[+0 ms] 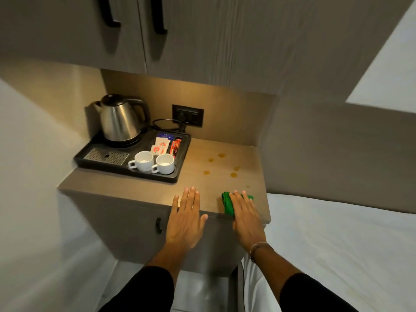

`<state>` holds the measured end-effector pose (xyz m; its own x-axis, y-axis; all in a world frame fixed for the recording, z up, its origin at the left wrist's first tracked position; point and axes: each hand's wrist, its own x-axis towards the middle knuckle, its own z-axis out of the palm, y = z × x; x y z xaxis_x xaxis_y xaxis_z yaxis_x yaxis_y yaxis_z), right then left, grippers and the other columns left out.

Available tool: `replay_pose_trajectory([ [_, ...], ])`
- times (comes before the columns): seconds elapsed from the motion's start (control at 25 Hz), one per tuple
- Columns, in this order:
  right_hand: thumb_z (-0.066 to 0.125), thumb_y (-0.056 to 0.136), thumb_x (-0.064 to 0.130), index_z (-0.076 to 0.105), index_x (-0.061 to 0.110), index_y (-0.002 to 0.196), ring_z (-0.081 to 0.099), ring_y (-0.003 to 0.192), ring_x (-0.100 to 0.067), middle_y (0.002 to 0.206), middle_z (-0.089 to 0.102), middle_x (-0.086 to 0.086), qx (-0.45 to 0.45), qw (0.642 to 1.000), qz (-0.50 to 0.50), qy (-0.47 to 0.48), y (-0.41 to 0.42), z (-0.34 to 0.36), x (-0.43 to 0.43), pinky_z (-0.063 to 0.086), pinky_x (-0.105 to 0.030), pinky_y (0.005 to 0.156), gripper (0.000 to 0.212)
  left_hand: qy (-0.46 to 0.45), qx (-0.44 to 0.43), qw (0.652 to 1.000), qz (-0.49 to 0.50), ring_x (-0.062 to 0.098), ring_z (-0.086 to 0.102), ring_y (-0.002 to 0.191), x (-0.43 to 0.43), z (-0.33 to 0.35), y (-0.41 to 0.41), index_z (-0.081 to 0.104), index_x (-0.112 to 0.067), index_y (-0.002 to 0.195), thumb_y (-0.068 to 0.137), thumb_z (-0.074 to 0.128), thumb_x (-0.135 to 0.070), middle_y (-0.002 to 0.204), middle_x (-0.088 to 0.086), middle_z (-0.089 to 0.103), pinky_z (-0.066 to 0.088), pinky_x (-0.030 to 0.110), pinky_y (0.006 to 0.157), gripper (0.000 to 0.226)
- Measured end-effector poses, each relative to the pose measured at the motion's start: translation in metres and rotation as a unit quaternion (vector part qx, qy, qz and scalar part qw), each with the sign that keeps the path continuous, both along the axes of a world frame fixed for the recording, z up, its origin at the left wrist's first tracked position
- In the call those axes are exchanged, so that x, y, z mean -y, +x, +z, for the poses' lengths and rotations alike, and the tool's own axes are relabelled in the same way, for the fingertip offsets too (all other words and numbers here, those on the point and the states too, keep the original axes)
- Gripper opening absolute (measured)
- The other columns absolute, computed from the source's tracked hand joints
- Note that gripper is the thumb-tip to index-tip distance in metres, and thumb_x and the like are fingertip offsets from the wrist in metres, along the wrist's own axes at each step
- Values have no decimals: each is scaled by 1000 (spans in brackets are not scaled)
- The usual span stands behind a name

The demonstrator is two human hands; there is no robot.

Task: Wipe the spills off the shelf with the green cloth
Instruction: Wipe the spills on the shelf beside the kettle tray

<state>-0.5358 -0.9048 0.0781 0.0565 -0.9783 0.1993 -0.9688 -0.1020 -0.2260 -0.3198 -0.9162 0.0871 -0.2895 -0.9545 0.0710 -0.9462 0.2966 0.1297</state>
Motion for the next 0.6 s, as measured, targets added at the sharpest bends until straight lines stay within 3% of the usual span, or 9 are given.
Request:
replay_pose_trajectory([
  [0.16,64,98,9,22,23,161,13,159,-27,170,27,-4,-6,998,-12,61,-21,-2,61,5,-42,123,76,6,5,999,-32,32,-3,161,79,-9,-15,3,-8,165,107,32,-54,176,15,3,10,57,129,78],
  [0.32,54,98,20,20,30,162,6,160,-22,172,17,4,20,992,14,125,-20,-17,72,3,-48,130,73,44,-1,998,-44,31,-6,161,122,-31,-20,1,-8,164,107,28,-59,176,15,0,7,57,130,81],
  [0.52,39,102,57,9,37,163,-8,158,-9,168,1,17,43,993,8,112,-21,-32,72,-6,-44,128,71,58,-47,997,-35,28,-4,161,125,-53,-16,5,-11,165,107,28,-59,176,12,3,4,56,130,79],
  [0.6,34,104,58,8,38,162,-5,159,-11,169,4,16,37,993,5,110,-24,-37,73,-4,-45,129,67,54,-49,997,-33,26,-4,161,124,-54,-16,6,-12,165,107,27,-59,176,11,4,4,56,130,78],
])
